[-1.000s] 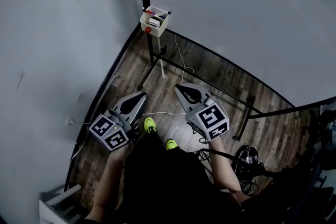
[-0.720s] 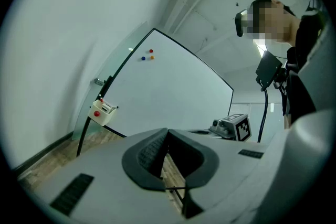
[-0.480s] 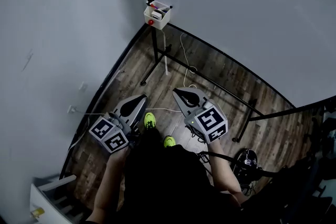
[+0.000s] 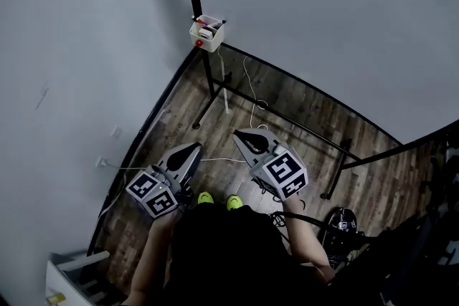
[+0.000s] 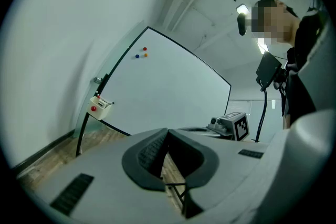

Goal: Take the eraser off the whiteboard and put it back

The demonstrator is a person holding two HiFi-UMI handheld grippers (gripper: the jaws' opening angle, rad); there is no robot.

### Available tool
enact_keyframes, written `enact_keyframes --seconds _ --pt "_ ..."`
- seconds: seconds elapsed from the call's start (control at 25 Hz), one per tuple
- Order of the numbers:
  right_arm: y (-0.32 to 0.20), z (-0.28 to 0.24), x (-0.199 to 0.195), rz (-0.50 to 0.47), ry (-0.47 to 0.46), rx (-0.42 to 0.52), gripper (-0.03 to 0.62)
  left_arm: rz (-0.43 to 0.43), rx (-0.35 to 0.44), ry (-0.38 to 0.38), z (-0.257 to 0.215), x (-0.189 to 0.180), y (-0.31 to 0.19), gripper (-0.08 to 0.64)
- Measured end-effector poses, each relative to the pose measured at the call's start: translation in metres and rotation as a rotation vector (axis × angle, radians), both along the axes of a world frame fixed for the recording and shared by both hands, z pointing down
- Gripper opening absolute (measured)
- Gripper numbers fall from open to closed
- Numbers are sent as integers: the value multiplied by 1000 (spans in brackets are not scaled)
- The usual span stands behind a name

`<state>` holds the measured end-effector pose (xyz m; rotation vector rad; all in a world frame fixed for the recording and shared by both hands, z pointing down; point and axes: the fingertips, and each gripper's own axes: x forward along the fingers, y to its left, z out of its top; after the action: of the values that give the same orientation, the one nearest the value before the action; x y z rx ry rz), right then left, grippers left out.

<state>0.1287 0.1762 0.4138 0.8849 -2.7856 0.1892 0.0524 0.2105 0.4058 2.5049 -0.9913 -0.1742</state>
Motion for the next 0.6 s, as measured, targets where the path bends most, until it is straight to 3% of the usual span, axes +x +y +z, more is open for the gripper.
enact_keyframes --seconds 0.6 --pt "-14 -10 -11 -23 -4 21 -8 13 15 2 -5 0 -20 11"
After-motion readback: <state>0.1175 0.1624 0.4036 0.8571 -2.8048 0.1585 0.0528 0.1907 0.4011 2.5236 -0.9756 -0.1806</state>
